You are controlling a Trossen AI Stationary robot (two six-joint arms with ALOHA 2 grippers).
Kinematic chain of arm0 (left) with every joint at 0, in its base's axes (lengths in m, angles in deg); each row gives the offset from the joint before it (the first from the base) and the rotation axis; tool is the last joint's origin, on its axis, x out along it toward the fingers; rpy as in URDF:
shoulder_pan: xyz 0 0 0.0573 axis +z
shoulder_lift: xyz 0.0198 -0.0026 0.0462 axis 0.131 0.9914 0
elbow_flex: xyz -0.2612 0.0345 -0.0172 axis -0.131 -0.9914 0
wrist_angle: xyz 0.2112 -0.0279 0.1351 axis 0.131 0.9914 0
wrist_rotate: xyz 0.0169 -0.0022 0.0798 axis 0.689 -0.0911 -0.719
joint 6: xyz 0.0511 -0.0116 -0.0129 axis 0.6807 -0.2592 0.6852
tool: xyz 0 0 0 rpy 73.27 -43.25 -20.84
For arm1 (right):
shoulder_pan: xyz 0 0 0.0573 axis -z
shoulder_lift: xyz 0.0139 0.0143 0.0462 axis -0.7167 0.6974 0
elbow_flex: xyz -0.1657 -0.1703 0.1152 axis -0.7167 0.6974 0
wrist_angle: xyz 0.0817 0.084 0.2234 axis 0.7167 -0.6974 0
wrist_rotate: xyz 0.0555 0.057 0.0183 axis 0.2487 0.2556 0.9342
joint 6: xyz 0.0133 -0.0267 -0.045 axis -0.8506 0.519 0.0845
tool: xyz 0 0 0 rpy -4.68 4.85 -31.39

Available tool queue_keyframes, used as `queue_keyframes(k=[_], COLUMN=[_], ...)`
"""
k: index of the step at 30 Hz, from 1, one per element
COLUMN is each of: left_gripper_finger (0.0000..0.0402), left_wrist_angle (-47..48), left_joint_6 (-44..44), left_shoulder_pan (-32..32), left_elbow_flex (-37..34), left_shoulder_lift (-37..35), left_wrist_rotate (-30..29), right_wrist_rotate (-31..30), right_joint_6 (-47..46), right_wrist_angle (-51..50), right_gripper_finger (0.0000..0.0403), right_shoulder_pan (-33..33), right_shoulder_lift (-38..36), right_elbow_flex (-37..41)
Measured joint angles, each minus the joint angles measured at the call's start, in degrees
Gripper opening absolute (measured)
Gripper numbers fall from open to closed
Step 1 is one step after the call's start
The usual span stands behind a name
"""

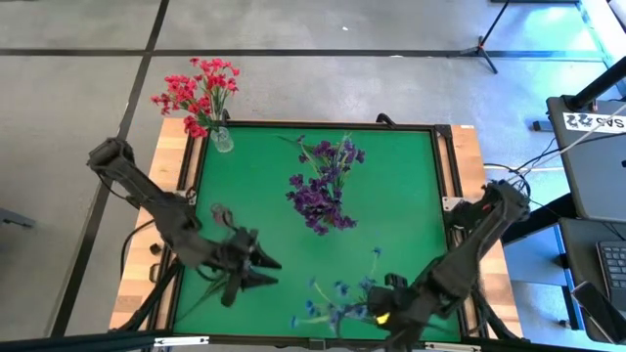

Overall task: Sort flowers into vase by color
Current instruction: Put the right blue flowers into the violet vase

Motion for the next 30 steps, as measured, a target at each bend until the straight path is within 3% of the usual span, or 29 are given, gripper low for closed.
queue_keyframes(k=[5,13,21,30], left_gripper_finger=[0.0181,0.0181,0.0181,0.0181], left_wrist_angle=[-6.41,-16.64,-17.01,-15.30], left_joint_6=[-3.79,-10.12,-10.07,-3.91], left_shoulder_pan=[-1.66,-1.98,1.13,3.43], left_elbow_flex=[-0.02,-0.04,-0.04,-0.07], left_shoulder_lift=[8.49,18.35,22.53,23.63], left_wrist_rotate=[-0.69,-0.81,-1.35,-0.58], right_wrist_rotate=[5.44,10.78,12.92,13.52], right_joint_6=[-0.96,5.67,15.15,18.40], right_wrist_angle=[-0.18,-1.61,3.37,5.33], right_gripper_finger=[0.0005,0.0007,0.0008,0.0008], right_shoulder_pan=[1.02,5.78,12.14,17.43], right_shoulder_lift=[4.76,11.02,12.95,12.99], right_elbow_flex=[2.11,2.55,2.55,2.42])
